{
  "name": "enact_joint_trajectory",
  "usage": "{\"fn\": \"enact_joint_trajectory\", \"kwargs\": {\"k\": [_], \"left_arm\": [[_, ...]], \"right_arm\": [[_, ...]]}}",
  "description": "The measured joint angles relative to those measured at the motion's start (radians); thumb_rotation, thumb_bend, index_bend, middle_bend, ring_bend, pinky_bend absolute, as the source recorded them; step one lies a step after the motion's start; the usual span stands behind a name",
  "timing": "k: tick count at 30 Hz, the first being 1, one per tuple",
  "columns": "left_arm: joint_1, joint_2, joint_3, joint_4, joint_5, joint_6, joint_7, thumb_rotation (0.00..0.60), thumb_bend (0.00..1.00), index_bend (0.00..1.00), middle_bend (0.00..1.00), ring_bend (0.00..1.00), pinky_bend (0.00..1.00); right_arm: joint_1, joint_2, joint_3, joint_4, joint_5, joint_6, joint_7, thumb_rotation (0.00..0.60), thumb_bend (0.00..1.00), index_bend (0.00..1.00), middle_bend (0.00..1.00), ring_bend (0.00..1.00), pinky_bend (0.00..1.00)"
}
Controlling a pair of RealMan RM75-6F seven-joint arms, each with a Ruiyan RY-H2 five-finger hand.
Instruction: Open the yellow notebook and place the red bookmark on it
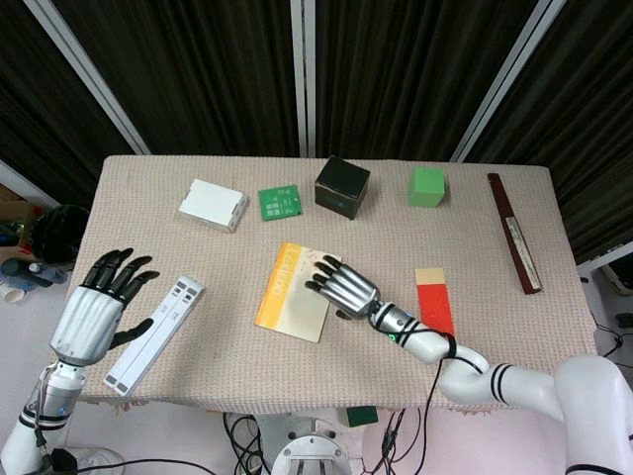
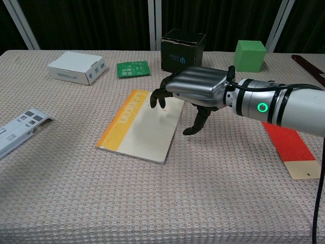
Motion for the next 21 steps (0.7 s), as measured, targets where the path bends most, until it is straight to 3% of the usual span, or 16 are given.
{"fn": "enact_joint_trajectory", "kwargs": {"k": [6, 21], "left_arm": [[0.009, 0.000, 0.001, 0.014, -0.007, 0.007, -0.017, 0.600, 0.01, 0.28, 0.20, 0.11, 0.16], [0.008, 0.007, -0.006, 0.010, -0.002, 0.003, -0.014, 0.600, 0.01, 0.28, 0.20, 0.11, 0.16]], "right_arm": [[0.042, -0.058, -0.012, 0.088, -0.013, -0.005, 0.033, 0.600, 0.13, 0.27, 0.28, 0.13, 0.16], [0.076, -0.099, -0.036, 0.160, -0.022, 0.048, 0.063, 0.600, 0.18, 0.28, 0.31, 0.13, 0.16]]}}
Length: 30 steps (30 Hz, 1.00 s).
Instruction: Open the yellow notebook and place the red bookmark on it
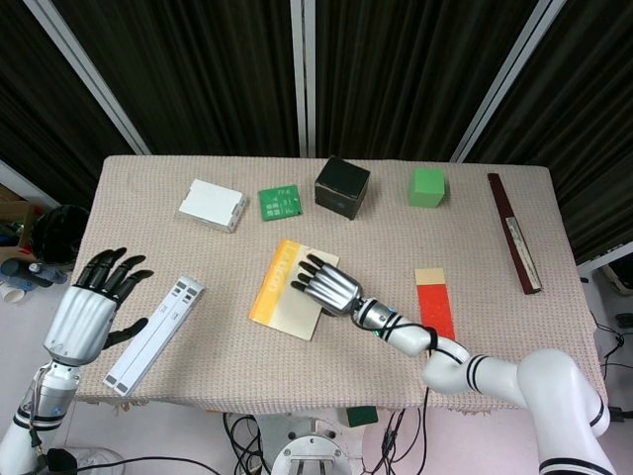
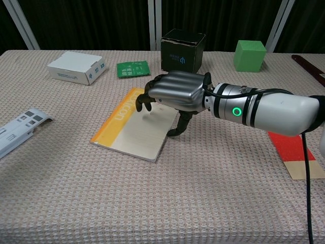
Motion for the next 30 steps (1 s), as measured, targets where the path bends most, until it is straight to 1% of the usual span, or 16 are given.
{"fn": "enact_joint_trajectory", "kwargs": {"k": [6, 11, 13, 20, 22, 25, 30], "left_arm": [[-0.001, 0.001, -0.002, 0.000, 0.002, -0.001, -0.001, 0.600, 0.01, 0.28, 0.20, 0.11, 0.16], [-0.002, 0.001, -0.004, 0.001, 0.003, -0.001, -0.007, 0.600, 0.01, 0.28, 0.20, 0.11, 0.16], [-0.002, 0.002, -0.004, 0.001, 0.004, 0.000, -0.009, 0.600, 0.01, 0.28, 0.20, 0.11, 0.16], [0.002, 0.005, -0.006, 0.001, 0.007, 0.009, -0.019, 0.600, 0.01, 0.28, 0.20, 0.11, 0.16], [0.002, 0.006, -0.007, 0.000, 0.009, 0.012, -0.021, 0.600, 0.01, 0.28, 0.20, 0.11, 0.16], [0.004, 0.009, -0.007, -0.003, 0.013, 0.015, -0.027, 0.600, 0.01, 0.28, 0.20, 0.11, 0.16], [0.004, 0.016, -0.006, -0.013, 0.018, 0.017, -0.030, 0.600, 0.01, 0.28, 0.20, 0.11, 0.16]], "right_arm": [[0.002, -0.021, 0.002, 0.032, 0.003, 0.034, 0.015, 0.600, 0.21, 0.31, 0.33, 0.15, 0.16], [0.005, -0.055, 0.003, 0.079, -0.005, 0.077, 0.039, 0.600, 0.29, 0.38, 0.37, 0.19, 0.17], [0.008, -0.073, 0.004, 0.105, -0.011, 0.099, 0.054, 0.600, 0.33, 0.41, 0.39, 0.22, 0.18], [0.019, -0.139, 0.010, 0.208, -0.025, 0.166, 0.108, 0.600, 0.38, 0.49, 0.44, 0.29, 0.21], [0.026, -0.162, 0.016, 0.242, -0.026, 0.183, 0.120, 0.600, 0.41, 0.51, 0.45, 0.32, 0.22], [0.037, -0.195, 0.028, 0.290, -0.026, 0.208, 0.134, 0.600, 0.46, 0.59, 0.49, 0.36, 0.24], [0.066, -0.240, 0.039, 0.377, -0.027, 0.227, 0.149, 0.600, 0.48, 0.71, 0.51, 0.40, 0.26]]}}
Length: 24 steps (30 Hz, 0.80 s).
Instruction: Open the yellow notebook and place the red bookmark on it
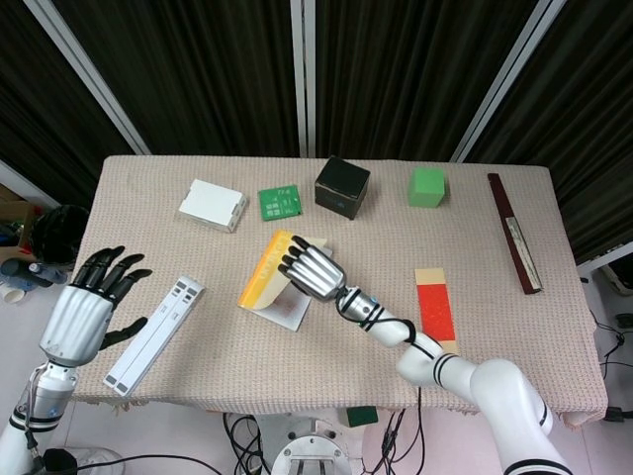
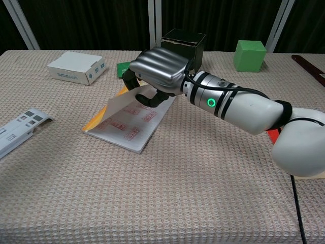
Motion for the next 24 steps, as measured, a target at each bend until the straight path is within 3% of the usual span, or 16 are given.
{"fn": "enact_joint_trajectory", "kwargs": {"k": [5, 11, 24], "left_arm": [[0.002, 0.005, -0.003, -0.006, 0.002, 0.006, 0.000, 0.600, 0.01, 0.28, 0.20, 0.11, 0.16], [-0.009, 0.001, -0.010, -0.006, -0.002, -0.009, -0.002, 0.600, 0.01, 0.28, 0.20, 0.11, 0.16], [-0.056, -0.017, -0.028, -0.023, 0.001, -0.065, 0.025, 0.600, 0.01, 0.28, 0.20, 0.11, 0.16]], "right_arm": [[0.004, 0.004, -0.030, 0.030, -0.023, 0.030, 0.017, 0.600, 0.48, 0.73, 0.51, 0.40, 0.27], [-0.044, 0.101, -0.112, -0.018, -0.085, 0.118, 0.026, 0.600, 0.48, 0.73, 0.51, 0.40, 0.27], [-0.158, 0.440, -0.264, -0.318, -0.203, 0.244, -0.096, 0.600, 0.48, 0.73, 0.50, 0.40, 0.26]]}}
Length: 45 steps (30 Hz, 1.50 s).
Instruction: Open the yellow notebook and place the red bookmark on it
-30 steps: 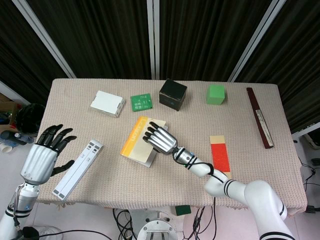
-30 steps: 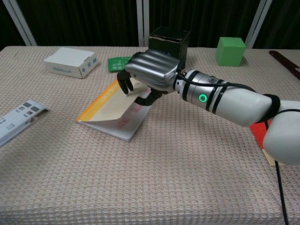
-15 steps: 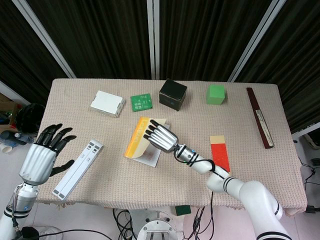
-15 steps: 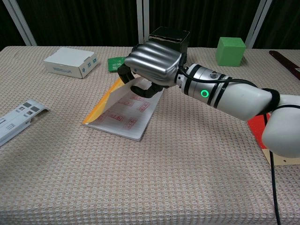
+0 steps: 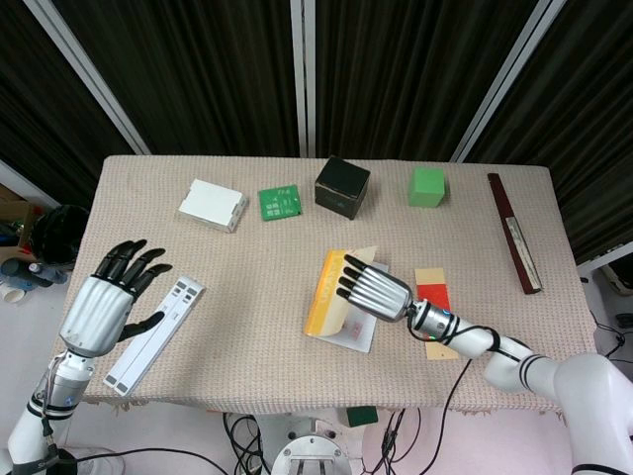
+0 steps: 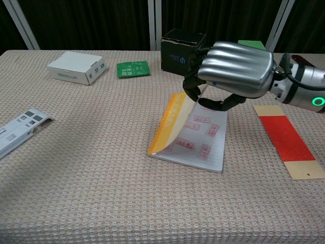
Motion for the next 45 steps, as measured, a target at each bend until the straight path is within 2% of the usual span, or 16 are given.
{"fn": "enact_joint_trajectory", "kwargs": {"k": [6, 11, 18, 30, 32, 35, 39, 41, 42, 45], "left_arm": [[0.001, 0.004, 0.002, 0.000, -0.006, 0.000, 0.004, 0.600, 0.01, 0.28, 0.20, 0.11, 0.16], [0.004, 0.004, 0.003, -0.001, -0.008, 0.006, 0.003, 0.600, 0.01, 0.28, 0.20, 0.11, 0.16], [0.018, 0.008, 0.010, -0.005, -0.012, 0.020, 0.008, 0.600, 0.01, 0.28, 0.20, 0.11, 0.16], [0.025, 0.010, 0.011, 0.000, -0.028, 0.020, 0.003, 0.600, 0.01, 0.28, 0.20, 0.11, 0.16], [0.021, 0.009, 0.010, 0.001, -0.030, 0.015, 0.001, 0.600, 0.01, 0.28, 0.20, 0.11, 0.16], [0.016, 0.006, 0.007, 0.002, -0.030, 0.010, 0.001, 0.600, 0.01, 0.28, 0.20, 0.11, 0.16], [0.014, 0.005, 0.005, 0.004, -0.037, 0.006, -0.004, 0.600, 0.01, 0.28, 0.20, 0.11, 0.16], [0.013, 0.005, 0.004, 0.006, -0.038, 0.006, -0.007, 0.600, 0.01, 0.28, 0.20, 0.11, 0.16], [0.013, 0.005, 0.004, 0.007, -0.036, 0.007, -0.008, 0.600, 0.01, 0.28, 0.20, 0.11, 0.16], [0.015, 0.007, 0.006, 0.009, -0.030, 0.013, -0.010, 0.600, 0.01, 0.28, 0.20, 0.11, 0.16]], "right_arm": [[-0.001, 0.083, -0.043, -0.046, -0.089, 0.021, -0.037, 0.600, 0.48, 0.73, 0.50, 0.39, 0.26], [0.047, 0.076, -0.028, -0.010, -0.154, 0.067, -0.022, 0.600, 0.48, 0.72, 0.49, 0.39, 0.24], [0.163, -0.016, 0.021, 0.122, -0.198, 0.061, 0.034, 0.600, 0.48, 0.71, 0.49, 0.39, 0.21], [0.284, -0.224, 0.060, 0.352, -0.196, 0.030, 0.151, 0.600, 0.48, 0.69, 0.47, 0.36, 0.17], [0.303, -0.253, 0.063, 0.383, -0.192, 0.025, 0.167, 0.600, 0.47, 0.64, 0.45, 0.32, 0.15], [0.337, -0.296, 0.068, 0.429, -0.182, 0.000, 0.177, 0.600, 0.44, 0.48, 0.34, 0.21, 0.09], [0.372, -0.341, 0.077, 0.443, -0.158, -0.052, 0.173, 0.600, 0.33, 0.17, 0.19, 0.09, 0.02], [0.380, -0.350, 0.081, 0.438, -0.143, -0.079, 0.163, 0.600, 0.27, 0.05, 0.13, 0.04, 0.00], [0.383, -0.354, 0.084, 0.427, -0.132, -0.098, 0.154, 0.600, 0.23, 0.01, 0.10, 0.03, 0.00], [0.379, -0.350, 0.091, 0.384, -0.105, -0.118, 0.127, 0.600, 0.19, 0.00, 0.09, 0.02, 0.00]]}}
